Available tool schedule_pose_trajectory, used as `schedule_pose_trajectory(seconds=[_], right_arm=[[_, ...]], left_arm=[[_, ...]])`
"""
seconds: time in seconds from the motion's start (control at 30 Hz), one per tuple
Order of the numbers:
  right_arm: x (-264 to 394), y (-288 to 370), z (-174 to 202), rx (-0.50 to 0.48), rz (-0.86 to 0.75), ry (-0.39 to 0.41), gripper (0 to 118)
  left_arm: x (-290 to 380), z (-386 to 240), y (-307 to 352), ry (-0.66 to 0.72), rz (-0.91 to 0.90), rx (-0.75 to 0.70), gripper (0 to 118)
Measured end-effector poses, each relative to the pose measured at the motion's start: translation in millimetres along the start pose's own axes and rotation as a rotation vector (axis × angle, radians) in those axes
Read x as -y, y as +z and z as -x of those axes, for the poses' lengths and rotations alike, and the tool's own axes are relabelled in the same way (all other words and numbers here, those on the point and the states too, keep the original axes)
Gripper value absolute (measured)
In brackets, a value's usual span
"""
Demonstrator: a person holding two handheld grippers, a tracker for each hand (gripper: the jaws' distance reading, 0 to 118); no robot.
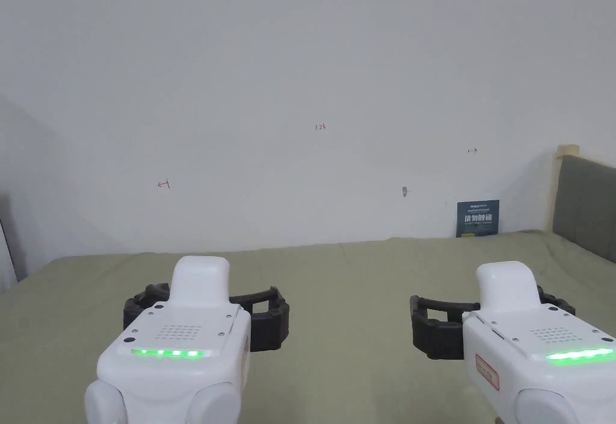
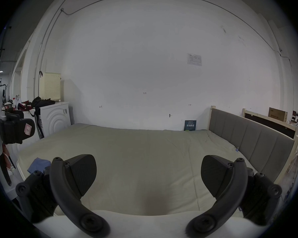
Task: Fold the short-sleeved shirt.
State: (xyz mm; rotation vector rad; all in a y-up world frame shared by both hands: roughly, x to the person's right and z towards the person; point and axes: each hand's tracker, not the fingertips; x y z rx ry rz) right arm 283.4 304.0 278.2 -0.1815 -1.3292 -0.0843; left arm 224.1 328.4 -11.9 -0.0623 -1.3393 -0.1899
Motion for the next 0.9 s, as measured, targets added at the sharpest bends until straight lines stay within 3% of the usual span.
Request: schedule_pose_trajectory(seconds=[0.1,0.23,0.4,0.6,0.9], right_arm=[[0.6,6.4,2.2,-0.004,-0.002,-0.008,118],[0.4,10.8,4.3,0.007,-0.013,-0.003,118],[-1.6,16.4,3.8,0.026,-0.023,0.010,118],[0.1,24.4,3.3,0.033,-0.025,0.006,118],[2.0,29.4,3.5,0.039,-0.019,0.007,118]], left_arm=[[2.2,-1.7,0.2,0.039,0.018,-0.043,118],[3.1,-0.8,-1.3,0.038,0.030,-0.037,118],[3.2,12.3,8.0,0.138,0.018,0.008,118],[5.9,12.0,10.7,0.106,0.031,-0.050,118],[14.2,15.7,18.0,0.100,0.037,-0.020,118]])
